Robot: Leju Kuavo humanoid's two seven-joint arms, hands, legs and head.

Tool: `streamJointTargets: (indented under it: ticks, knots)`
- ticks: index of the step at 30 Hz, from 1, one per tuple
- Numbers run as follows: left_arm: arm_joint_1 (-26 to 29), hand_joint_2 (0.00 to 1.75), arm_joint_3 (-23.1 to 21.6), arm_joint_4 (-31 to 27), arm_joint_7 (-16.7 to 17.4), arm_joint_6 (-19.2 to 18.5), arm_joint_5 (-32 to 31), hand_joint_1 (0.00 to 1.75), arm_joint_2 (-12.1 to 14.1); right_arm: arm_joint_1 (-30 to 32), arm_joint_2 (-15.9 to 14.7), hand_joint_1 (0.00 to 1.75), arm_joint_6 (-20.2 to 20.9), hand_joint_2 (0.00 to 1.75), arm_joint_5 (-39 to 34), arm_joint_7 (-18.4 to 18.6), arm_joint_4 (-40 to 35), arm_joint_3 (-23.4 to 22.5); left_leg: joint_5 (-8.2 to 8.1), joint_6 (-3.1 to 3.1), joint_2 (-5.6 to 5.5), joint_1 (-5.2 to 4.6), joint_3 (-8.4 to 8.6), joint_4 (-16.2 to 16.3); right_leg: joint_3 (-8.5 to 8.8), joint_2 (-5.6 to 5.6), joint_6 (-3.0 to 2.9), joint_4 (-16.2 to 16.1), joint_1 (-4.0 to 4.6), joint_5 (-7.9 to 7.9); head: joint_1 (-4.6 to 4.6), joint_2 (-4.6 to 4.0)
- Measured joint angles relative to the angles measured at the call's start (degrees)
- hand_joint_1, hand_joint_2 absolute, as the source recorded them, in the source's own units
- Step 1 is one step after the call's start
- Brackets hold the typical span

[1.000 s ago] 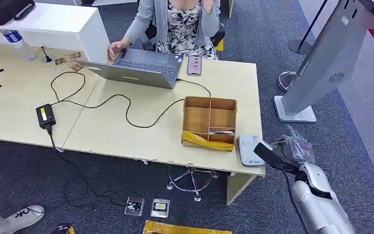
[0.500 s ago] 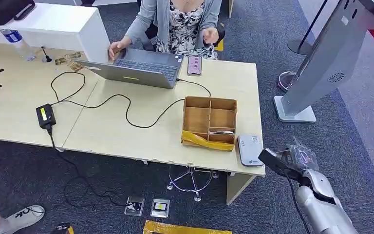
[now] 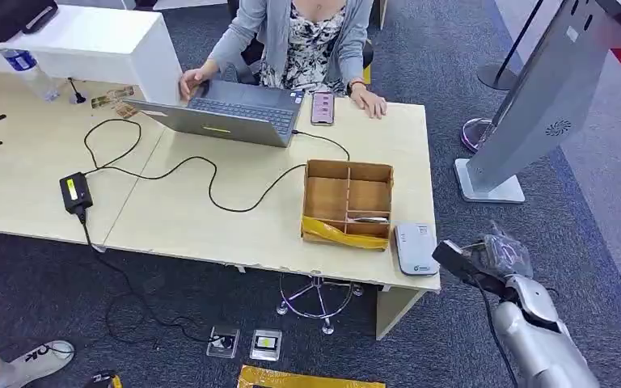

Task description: Pass the card to the sensor for recognition and then transmit it.

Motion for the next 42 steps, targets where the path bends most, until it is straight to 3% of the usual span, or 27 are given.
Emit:
streamJointTargets:
  ticks: [5, 10, 15, 21, 42]
  knots:
    - [0.01, 0.00, 0.00, 0.00, 0.02, 0.04, 0.07, 0.00, 0.00, -3.84, -0.35, 1.75, 0.07, 1.75, -1.05, -1.42, 0.31, -1.03, 0.00, 0.00, 0.01, 0.00, 0.01, 0.01, 0.00, 0.01, -0.01, 0.00, 0.00, 0.02, 0.00, 0.00]
    - [0.00, 0.00, -0.02, 0.00, 0.02, 0.02, 0.04, 0.00, -0.02, -4.62, -0.33, 1.75, 3.74, 1.75, -1.68, -0.81, -3.01, -1.14, 0.00, 0.00, 0.00, 0.00, 0.00, 0.01, 0.01, -0.02, -0.01, 0.01, 0.00, 0.02, 0.00, 0.00]
    - [0.00, 0.00, -0.35, 0.00, 0.02, -0.15, -0.33, 0.00, -0.09, -1.84, 0.07, 1.75, 7.13, 1.75, -2.99, 2.23, -10.07, -0.98, 0.00, 0.00, 0.00, 0.02, -0.02, 0.00, 0.01, -0.04, -0.02, 0.01, 0.02, 0.01, 0.00, 0.00]
    - [-0.01, 0.00, -0.59, 0.00, 0.00, -0.09, -0.20, 0.00, -0.13, 2.08, 0.66, 1.75, 6.93, 1.75, -4.55, 4.22, -17.31, -0.44, 0.00, 0.00, 0.00, 0.02, -0.01, 0.00, 0.00, -0.02, -0.02, 0.00, 0.02, 0.01, 0.00, 0.00]
    - [0.01, 0.00, -1.70, 0.00, 0.00, -0.09, -0.04, 0.00, -0.63, 11.85, 0.33, 1.75, 7.54, 1.75, -7.39, 7.67, -26.78, 1.29, 0.00, 0.00, 0.01, 0.01, 0.00, 0.01, -0.02, 0.00, -0.03, -0.01, 0.01, 0.00, 0.00, 0.00]
